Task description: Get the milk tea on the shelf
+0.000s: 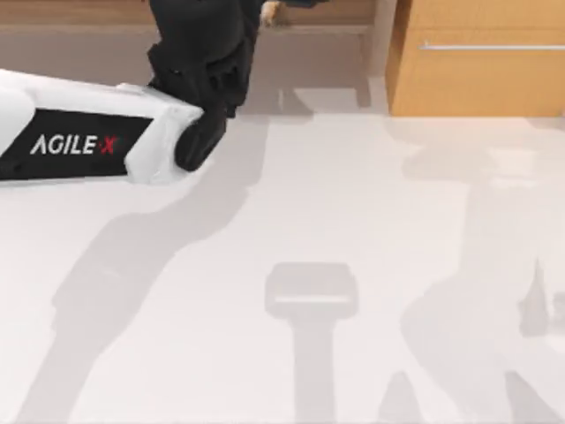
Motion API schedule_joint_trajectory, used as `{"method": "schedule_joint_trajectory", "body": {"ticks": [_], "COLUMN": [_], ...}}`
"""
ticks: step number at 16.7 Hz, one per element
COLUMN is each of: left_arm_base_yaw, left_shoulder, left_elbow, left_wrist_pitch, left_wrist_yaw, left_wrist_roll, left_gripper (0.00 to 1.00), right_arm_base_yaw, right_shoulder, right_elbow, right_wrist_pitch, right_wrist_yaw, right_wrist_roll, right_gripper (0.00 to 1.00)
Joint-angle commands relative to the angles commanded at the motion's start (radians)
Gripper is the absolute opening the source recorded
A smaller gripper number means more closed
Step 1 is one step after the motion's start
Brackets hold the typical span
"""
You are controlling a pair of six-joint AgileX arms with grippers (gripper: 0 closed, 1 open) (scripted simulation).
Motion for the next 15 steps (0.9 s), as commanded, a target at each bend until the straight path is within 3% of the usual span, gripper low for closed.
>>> {"method": "schedule_joint_trajectory", "body": {"ticks": [8,15], "left_arm_base_yaw": [0.299,0.422], "left_shoulder": [-0.133,-0.195], "left_elbow": [-0.044,-0.044], "left_wrist_pitch": [-0.228,-0.300], "left_wrist_yaw": [0.229,0.323], "left_wrist_roll": [-0.002,-0.024], "left_gripper": [0.00,0.00], "right_arm_base_yaw": [0.000,0.000], "right_shoulder": [0.000,0.000], "right_elbow": [0.000,0.000], "right_wrist_pitch": [0.000,0.000], "right_wrist_yaw": [0.000,0.000], "right_wrist_roll": [0.000,0.000], "right_gripper": [1.00,1.00]}}
